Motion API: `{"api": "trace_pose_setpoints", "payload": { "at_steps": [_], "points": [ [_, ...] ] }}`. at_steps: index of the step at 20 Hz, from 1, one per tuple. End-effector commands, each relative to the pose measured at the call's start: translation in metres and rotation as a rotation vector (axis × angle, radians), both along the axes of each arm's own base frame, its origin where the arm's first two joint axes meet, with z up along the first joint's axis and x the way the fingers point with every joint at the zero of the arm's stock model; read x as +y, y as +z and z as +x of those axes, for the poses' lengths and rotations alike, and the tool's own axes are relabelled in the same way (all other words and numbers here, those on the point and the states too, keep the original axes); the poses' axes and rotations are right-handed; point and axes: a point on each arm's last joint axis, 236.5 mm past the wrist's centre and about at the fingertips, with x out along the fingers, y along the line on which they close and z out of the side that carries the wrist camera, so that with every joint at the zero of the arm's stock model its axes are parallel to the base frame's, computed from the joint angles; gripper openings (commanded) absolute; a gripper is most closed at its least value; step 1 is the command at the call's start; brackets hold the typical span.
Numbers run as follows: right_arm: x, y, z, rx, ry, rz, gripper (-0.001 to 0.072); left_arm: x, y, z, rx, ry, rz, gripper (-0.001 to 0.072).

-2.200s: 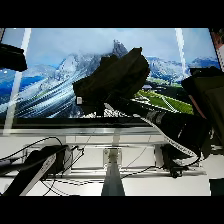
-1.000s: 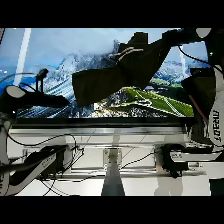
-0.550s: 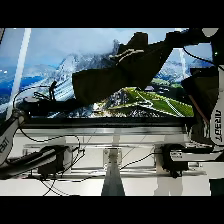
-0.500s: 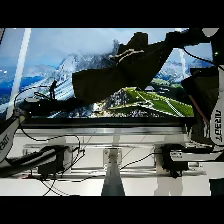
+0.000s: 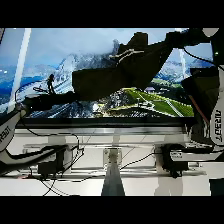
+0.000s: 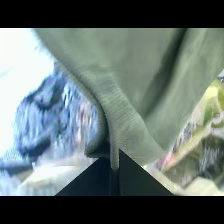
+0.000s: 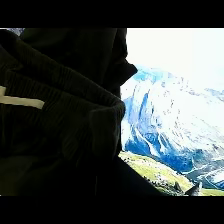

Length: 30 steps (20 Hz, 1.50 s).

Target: Fold the clothes and pants, and hang the long-sleeved shirts on hangers.

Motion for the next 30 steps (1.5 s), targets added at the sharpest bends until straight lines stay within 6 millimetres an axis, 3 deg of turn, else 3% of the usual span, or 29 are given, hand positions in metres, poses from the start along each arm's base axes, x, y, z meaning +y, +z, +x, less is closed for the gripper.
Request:
{"api": "trace_pose_setpoints", "payload": {
  "at_steps": [1, 3, 5, 7, 9, 10, 11, 12, 14, 18, 21, 24, 27, 30],
  "points": [
    [-0.008, 0.009, 0.008, -0.050, -0.013, -0.030, 0.0026, 0.007, 0.039, 0.044, -0.090, 0.061, -0.038, 0.0029],
    [-0.022, 0.033, 0.017, -0.136, -0.032, -0.093, 0.0026, 0.027, 0.087, 0.086, -0.166, 0.143, -0.068, 0.0029],
    [-0.040, 0.069, 0.023, -0.227, -0.062, -0.142, 0.0026, 0.064, 0.156, 0.131, -0.294, 0.235, -0.078, 0.0029],
    [-0.065, 0.116, 0.020, -0.328, -0.114, -0.156, 0.0026, 0.112, 0.230, 0.160, -0.441, 0.321, -0.057, 0.0028],
    [-0.096, 0.166, 0.010, -0.459, -0.183, -0.167, 0.0026, 0.166, 0.294, 0.170, -0.563, 0.394, 0.037, 0.0028],
    [-0.110, 0.180, 0.001, -0.486, -0.219, -0.164, 0.0026, 0.190, 0.317, 0.168, -0.594, 0.431, 0.090, 0.0028],
    [-0.123, 0.182, -0.012, -0.468, -0.267, -0.144, 0.0026, 0.211, 0.333, 0.162, -0.616, 0.457, 0.151, 0.0028],
    [-0.133, 0.171, -0.025, -0.405, -0.301, -0.132, 0.0026, 0.227, 0.339, 0.156, -0.624, 0.466, 0.215, 0.0029],
    [-0.143, 0.129, -0.045, -0.245, -0.327, -0.128, 0.0026, 0.250, 0.317, 0.138, -0.555, 0.440, 0.357, 0.0029],
    [-0.139, 0.047, -0.084, -0.020, -0.337, -0.106, 0.0026, 0.301, 0.212, 0.078, -0.163, 0.360, 0.648, 0.0029],
    [-0.127, -0.012, -0.138, 0.122, -0.330, -0.101, 0.0026, 0.331, 0.138, 0.018, 0.124, 0.338, 0.756, 0.0028],
    [-0.111, -0.066, -0.207, 0.256, -0.322, -0.093, 0.0026, 0.333, 0.080, -0.037, 0.326, 0.287, 0.747, 0.0029],
    [-0.099, -0.102, -0.266, 0.373, -0.316, -0.088, 0.0026, 0.339, 0.046, -0.088, 0.491, 0.217, 0.793, 0.0029],
    [-0.090, -0.123, -0.309, 0.507, -0.305, -0.085, 0.0026, 0.349, 0.037, -0.110, 0.558, 0.174, 0.859, 0.0029]
  ]
}}
